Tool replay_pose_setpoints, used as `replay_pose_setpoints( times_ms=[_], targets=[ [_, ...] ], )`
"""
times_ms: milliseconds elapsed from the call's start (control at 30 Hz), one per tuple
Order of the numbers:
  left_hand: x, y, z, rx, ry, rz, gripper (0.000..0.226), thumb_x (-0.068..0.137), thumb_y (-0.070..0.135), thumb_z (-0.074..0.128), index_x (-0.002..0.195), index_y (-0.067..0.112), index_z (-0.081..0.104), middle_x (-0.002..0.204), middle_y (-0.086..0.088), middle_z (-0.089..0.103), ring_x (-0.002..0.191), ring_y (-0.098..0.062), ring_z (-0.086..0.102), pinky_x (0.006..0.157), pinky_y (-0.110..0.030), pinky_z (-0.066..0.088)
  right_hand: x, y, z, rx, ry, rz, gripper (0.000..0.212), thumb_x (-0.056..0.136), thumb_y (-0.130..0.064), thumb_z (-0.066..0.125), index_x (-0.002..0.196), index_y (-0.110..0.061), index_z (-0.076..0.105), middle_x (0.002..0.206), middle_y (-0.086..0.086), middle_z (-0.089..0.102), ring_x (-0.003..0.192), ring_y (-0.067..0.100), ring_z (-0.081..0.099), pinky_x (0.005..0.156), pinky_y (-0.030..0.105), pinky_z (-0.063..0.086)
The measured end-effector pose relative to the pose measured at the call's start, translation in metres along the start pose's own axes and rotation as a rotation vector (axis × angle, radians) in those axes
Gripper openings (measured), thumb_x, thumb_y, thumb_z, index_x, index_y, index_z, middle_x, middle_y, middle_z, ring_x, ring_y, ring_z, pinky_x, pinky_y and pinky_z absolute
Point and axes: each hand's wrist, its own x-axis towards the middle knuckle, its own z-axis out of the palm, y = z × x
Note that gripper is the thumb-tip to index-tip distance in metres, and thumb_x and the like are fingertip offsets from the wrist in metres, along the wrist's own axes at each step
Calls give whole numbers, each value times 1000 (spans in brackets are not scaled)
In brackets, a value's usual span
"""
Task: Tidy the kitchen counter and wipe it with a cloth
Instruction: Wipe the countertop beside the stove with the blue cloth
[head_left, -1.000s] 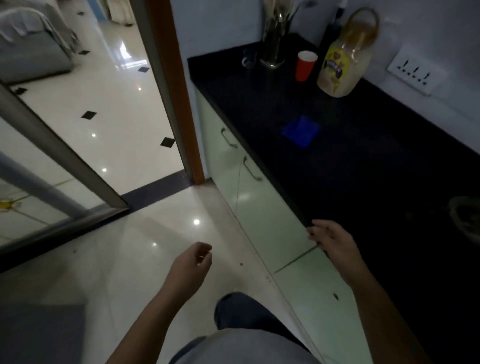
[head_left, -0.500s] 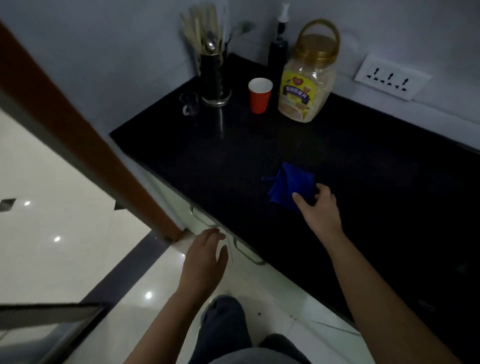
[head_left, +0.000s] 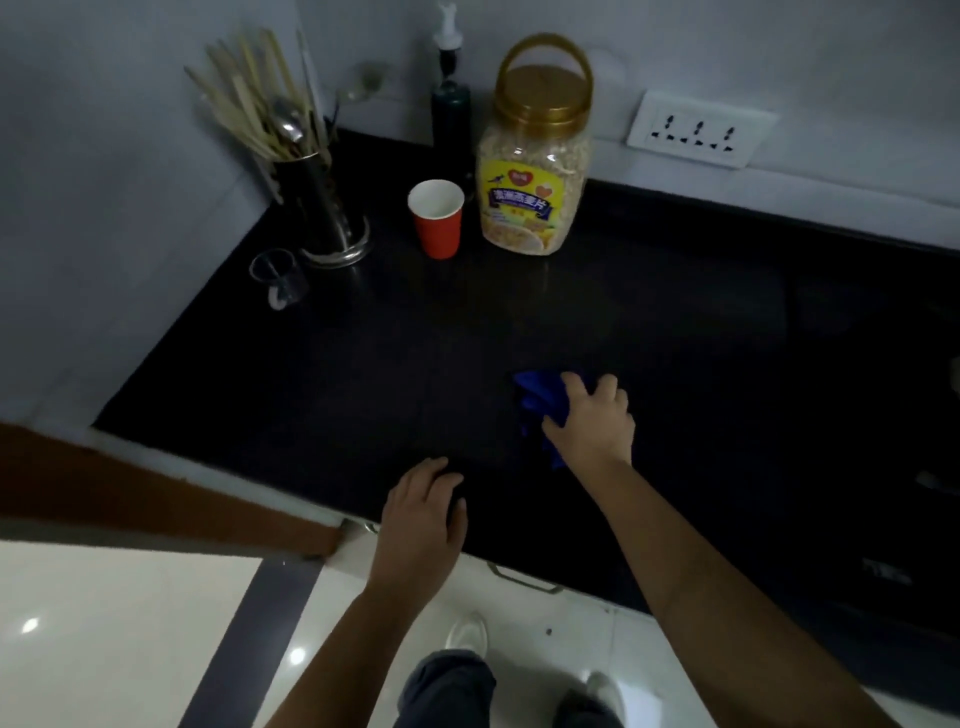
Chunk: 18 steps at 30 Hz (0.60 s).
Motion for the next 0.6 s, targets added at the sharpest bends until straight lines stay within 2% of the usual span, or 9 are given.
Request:
replay_pose_setpoints(
  times_ms=[100,200,300,367,400,500,600],
  targets=[
    [3,8,-3,-28,-34,64,38,82,30,39,99,10,66,112,-8,64,101,-27,62,86,-40,49,-19,17,-4,237,-13,0,65,84,-34,60,140,-27,28,134,16,36,119,32,42,89,42,47],
    [7,27,-2,-55,-76,137,41,82,31,36,100,10,66,114,-8,63,102,-25,60,88,-38,48,-49,43,-17,651,48,125,66,80,-27,66,137,-26,32,129,10,47,112,25,51,88,32,45],
    [8,57,9,-74,-138,247,41,84,32,37,105,10,65,120,-6,59,107,-23,57,92,-35,46,-88,82,-31,882,153,268,55,79,-25,69,126,-22,40,114,0,53,96,13,53,76,20,44],
    [5,82,21,-112,-191,319,30,88,24,45,109,11,63,125,-2,55,112,-17,51,95,-28,42,-119,114,-36,996,237,380,48,78,-23,70,117,-23,44,108,-4,54,89,9,55,70,15,43],
    [2,95,27,-138,-224,350,25,90,18,49,110,11,62,127,0,52,113,-12,48,95,-24,39,-135,131,-36,1052,284,440,44,77,-22,71,113,-25,45,107,-3,56,89,8,56,72,17,45],
    [-10,136,52,-159,-315,485,24,89,11,53,112,10,60,128,1,50,112,-4,41,94,-19,35,-191,183,-34,1196,424,630,41,77,-19,71,108,-25,43,103,1,60,95,19,60,84,37,52],
    [-30,184,81,-134,-408,628,26,90,12,51,115,11,59,128,3,49,114,-4,40,94,-17,33,-253,232,-30,1314,559,811,35,80,-18,68,105,-24,44,99,10,63,81,26,65,76,42,54]
  ],
)
